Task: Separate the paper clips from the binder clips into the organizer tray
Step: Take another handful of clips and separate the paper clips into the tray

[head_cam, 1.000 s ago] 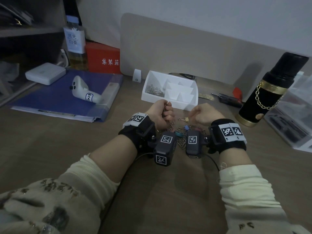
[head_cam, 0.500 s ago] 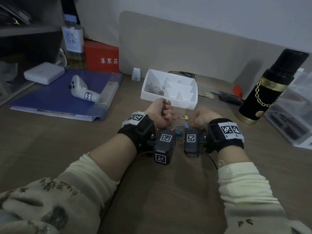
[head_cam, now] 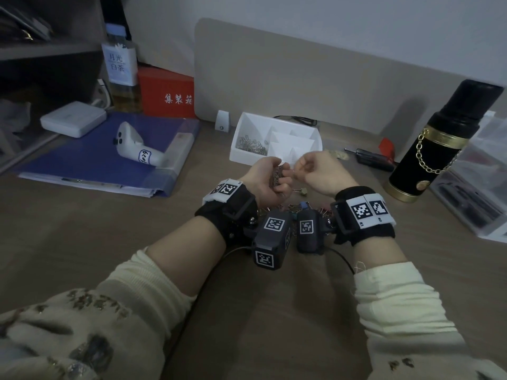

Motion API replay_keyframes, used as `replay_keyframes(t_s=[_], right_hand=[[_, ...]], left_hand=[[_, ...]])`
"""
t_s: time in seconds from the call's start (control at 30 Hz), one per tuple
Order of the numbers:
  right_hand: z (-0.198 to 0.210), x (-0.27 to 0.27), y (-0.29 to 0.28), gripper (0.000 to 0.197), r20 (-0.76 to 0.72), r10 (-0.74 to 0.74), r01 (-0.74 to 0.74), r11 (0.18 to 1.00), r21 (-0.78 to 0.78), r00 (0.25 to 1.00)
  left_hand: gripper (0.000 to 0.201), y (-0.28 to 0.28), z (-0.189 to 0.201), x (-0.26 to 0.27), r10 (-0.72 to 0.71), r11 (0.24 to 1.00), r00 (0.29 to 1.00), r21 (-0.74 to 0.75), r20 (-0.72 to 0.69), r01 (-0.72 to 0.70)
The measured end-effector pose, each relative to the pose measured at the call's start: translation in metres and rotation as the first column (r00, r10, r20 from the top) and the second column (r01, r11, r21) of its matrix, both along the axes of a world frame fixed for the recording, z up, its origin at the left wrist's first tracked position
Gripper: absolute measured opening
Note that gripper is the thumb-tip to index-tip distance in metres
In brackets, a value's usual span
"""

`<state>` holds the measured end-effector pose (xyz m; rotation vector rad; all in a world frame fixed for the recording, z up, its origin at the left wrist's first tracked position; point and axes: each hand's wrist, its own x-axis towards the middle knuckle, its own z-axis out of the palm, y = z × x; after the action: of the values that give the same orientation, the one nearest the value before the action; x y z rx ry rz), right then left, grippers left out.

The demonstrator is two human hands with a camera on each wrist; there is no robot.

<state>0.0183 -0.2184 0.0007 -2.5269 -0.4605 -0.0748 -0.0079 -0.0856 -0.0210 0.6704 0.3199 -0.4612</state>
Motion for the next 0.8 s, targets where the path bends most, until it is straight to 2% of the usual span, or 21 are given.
replay_keyframes(t_s=[0.13, 0.23, 0.3, 0.37, 0.47, 0.53, 0.7, 0.8], right_hand=[[0.008, -0.004, 0.006, 0.012, 0.132, 0.053, -0.081, 0.973, 0.215, 0.99], [0.014, -0.013, 0.012, 0.013, 0.124, 0.162, -0.193, 0.933, 0.303, 0.979], [0.012, -0.016, 0.018, 0.015, 0.055, 0.225, -0.231, 0.921, 0.314, 0.973], [0.008, -0.016, 0.019, 0.015, 0.022, 0.225, -0.222, 0.932, 0.287, 0.974], [0.006, -0.011, 0.013, 0.013, 0.101, 0.198, -0.215, 0.955, 0.203, 0.975], [0.007, -0.01, 0.007, 0.014, 0.128, 0.2, -0.222, 0.954, 0.2, 0.972], [0.006, -0.011, 0.0, 0.01, 0.104, 0.191, -0.21, 0.955, 0.212, 0.976], [0.006, -0.011, -0.009, 0.007, 0.113, 0.132, -0.156, 0.956, 0.246, 0.985]], left_hand=[[0.039, 0.001, -0.003, -0.001, -0.006, 1.0, 0.999, 0.012, -0.041, 0.006], [0.038, -0.001, -0.003, -0.002, -0.024, 0.999, 0.998, 0.021, -0.066, 0.025], [0.035, -0.003, -0.001, -0.004, -0.048, 0.998, 0.998, 0.027, -0.045, 0.049], [0.038, -0.005, 0.0, -0.006, -0.084, 0.996, 0.996, 0.005, -0.02, 0.085], [0.044, -0.005, 0.0, -0.006, -0.108, 0.992, 0.993, -0.071, -0.036, 0.105], [0.039, -0.004, -0.001, -0.005, -0.098, 0.991, 0.994, -0.092, -0.047, 0.094], [0.033, -0.006, -0.003, -0.005, -0.093, 0.993, 0.995, -0.074, -0.038, 0.09], [0.035, -0.006, -0.003, -0.006, -0.092, 0.995, 0.995, -0.025, -0.032, 0.091]])
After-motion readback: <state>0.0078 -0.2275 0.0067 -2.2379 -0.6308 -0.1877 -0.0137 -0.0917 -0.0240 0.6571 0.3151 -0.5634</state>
